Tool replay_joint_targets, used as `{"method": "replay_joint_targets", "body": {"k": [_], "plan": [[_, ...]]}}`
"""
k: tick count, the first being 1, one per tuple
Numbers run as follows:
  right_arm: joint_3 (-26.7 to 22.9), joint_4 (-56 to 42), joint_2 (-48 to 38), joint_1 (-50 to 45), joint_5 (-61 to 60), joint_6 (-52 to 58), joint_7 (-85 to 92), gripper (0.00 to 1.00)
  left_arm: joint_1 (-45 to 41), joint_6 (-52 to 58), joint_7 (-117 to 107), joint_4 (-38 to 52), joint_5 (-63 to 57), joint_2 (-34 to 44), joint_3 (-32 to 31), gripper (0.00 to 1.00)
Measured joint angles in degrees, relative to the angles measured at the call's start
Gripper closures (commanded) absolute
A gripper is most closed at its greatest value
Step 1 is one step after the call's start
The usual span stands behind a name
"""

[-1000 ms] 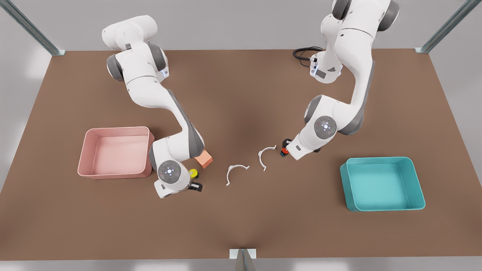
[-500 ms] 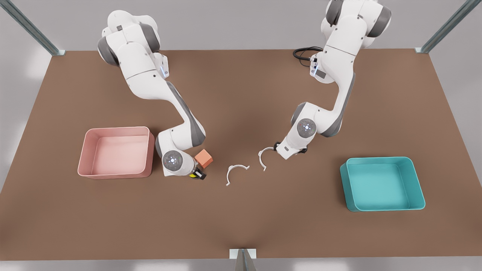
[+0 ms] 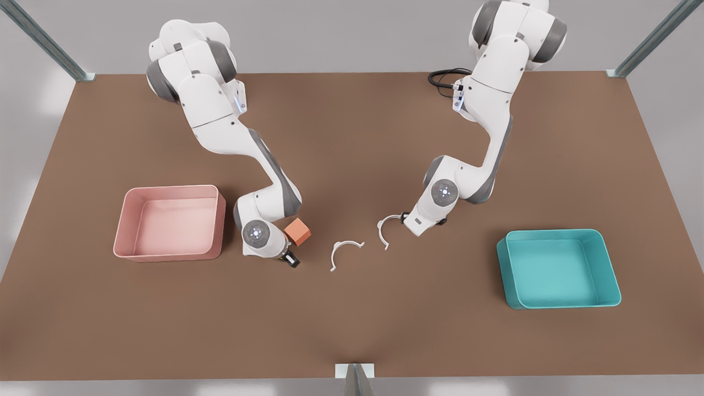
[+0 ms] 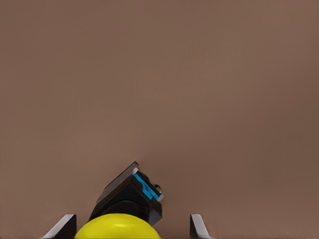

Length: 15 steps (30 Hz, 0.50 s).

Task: Place the red button in the blue storage box with the left arm, and place the yellow button in the pink storage box with the right arm

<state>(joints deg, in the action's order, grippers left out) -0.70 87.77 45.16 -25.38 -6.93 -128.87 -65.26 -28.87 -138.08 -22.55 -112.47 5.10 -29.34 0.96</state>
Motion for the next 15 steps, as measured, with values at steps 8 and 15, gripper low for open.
{"method": "replay_joint_targets", "body": {"k": [8,15], "plan": [[0.0,0.93,-0.01,0.39,0.97,-3.52,-0.88,0.45,0.15,-0.21,-0.88,-0.41,-0.05,0.28,0.0,0.45],[0.0,1.32,-0.36,0.53,2.45,-5.2,-1.03,0.52,0.3,2.29,-1.55,-0.4,-0.2,5.0,0.83,0.46]]}}
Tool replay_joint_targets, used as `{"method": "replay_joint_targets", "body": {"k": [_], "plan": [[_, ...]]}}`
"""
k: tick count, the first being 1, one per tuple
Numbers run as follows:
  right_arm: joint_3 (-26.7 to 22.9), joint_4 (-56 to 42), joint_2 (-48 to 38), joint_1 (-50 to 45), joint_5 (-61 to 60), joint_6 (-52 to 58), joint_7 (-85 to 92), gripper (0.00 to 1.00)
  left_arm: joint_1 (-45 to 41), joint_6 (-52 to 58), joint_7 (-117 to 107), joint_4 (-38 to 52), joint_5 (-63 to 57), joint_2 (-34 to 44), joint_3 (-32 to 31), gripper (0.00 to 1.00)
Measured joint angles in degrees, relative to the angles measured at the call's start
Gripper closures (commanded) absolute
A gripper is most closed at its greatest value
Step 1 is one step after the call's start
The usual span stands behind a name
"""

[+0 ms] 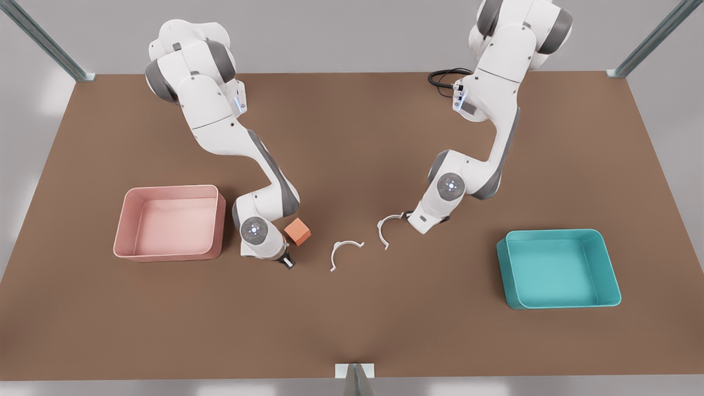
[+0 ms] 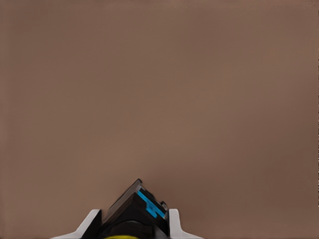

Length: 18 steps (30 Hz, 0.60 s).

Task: Place the red button in the blue storage box with the left arm, and place the yellow button in the pink storage box with the right arm

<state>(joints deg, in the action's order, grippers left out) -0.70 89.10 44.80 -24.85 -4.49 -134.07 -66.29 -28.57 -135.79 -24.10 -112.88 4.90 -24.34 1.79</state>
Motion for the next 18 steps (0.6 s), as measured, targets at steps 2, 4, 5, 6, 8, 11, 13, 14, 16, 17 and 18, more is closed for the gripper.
{"method": "replay_joint_targets", "body": {"k": [2,4,5,6,8,11,13,14,16,17,18], "plan": [[-0.02,-0.63,-0.53,0.01,0.42,-0.03,0.0,0.52,0.48,2.12,0.05,0.07,-0.08,2.53,1.23,0.48],[-0.09,-1.34,-1.54,0.07,0.7,0.32,0.08,0.52,3.08,4.75,0.59,0.08,-0.16,5.59,1.81,0.48],[-0.11,-1.47,-2.8,0.68,0.83,0.8,0.36,0.52,5.53,6.35,1.23,0.21,-0.2,7.46,1.92,0.48],[-0.1,-1.48,-4.31,1.56,0.91,1.46,0.8,0.54,8.48,7.95,2.11,0.4,-0.23,9.02,1.99,0.48],[-0.09,-1.29,-7.75,3.85,0.98,3.39,2.27,0.54,14.98,10.59,4.63,1.07,-0.27,10.77,2.05,0.48],[-0.09,3.91,-15.53,6.53,1.36,6.84,5.21,0.54,24.56,13.23,10.01,4.33,-1.12,9.89,2.07,0.48],[-0.09,10.88,-21.44,8.19,2.2,8.29,7.36,0.54,29.41,14.38,14.3,9.21,-1.67,6.52,2.08,0.48],[-0.1,13.73,-23.89,8.75,2.68,8.86,8.37,0.54,31.28,14.82,16.57,12.32,-1.89,4.14,2.08,0.48],[-0.09,20.46,-28.64,9.69,3.46,9.11,10.35,0.54,33.14,15.5,21.03,17.85,-2.22,-0.43,2.11,0.48],[-0.08,23.07,-30.46,10.34,3.73,8.99,11.35,0.54,33.81,15.74,23.15,19.76,-2.35,-2.33,2.14,0.48],[-0.08,25.51,-32.26,11.5,3.93,8.85,12.45,0.54,34.18,15.91,25.21,21.11,-2.41,-4.06,2.15,0.38]]}}
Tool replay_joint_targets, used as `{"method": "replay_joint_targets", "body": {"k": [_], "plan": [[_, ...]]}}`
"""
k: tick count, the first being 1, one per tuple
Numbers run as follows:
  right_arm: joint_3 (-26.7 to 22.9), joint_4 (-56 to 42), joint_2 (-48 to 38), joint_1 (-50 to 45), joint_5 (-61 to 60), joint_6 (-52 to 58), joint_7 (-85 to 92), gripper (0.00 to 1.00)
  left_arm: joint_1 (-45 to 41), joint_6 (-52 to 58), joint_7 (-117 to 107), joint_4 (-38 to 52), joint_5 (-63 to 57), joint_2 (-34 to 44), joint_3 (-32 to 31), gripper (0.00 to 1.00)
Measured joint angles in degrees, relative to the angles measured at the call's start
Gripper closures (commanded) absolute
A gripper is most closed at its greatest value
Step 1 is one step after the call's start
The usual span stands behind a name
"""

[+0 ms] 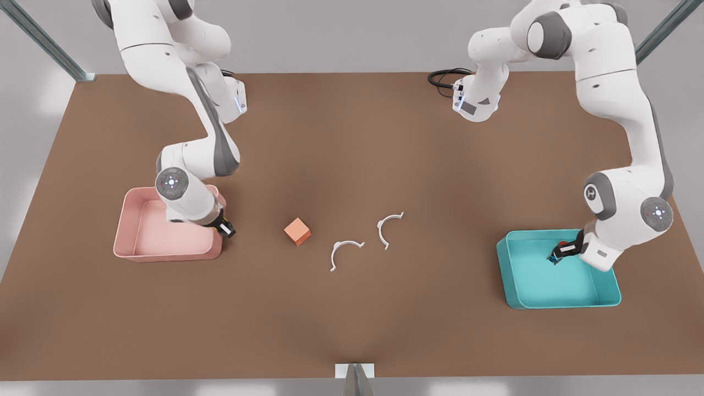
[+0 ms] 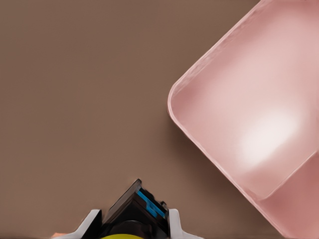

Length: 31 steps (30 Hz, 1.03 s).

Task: Place the red button in the blue storage box with the left arm, and place the yellow button in the pink storage box with the right arm

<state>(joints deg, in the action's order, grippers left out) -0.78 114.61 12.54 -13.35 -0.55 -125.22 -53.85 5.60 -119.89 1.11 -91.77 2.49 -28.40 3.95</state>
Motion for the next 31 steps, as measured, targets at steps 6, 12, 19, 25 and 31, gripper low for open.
{"method": "replay_joint_targets", "body": {"k": [6,12,19,25,31], "plan": [[0.06,8.97,-6.06,13.37,0.45,-1.76,9.17,0.54,-0.44,1.1,10.3,2.62,0.79,-2.74,-0.04,0.0],[-0.01,14.38,-2.95,21.01,0.39,-6.05,19.45,0.52,-7.18,13.24,10.95,11.32,-1.11,13.04,-0.52,0.0],[0.02,8.48,1.05,21.59,1.01,-10.14,28.21,0.0,-9.21,25.69,8.26,16.32,-2.77,17.63,-2.53,0.0],[5.73,-25.83,-1.64,20.77,1.53,10.02,34.07,0.0,-9.08,32.87,6.55,21.73,-2.83,12.57,-2.87,0.0],[11.12,-42.37,5.4,21.16,4.16,26.16,39.03,0.0,-9.06,35.5,5.33,21.86,-2.82,12.09,-3.13,0.0]]}}
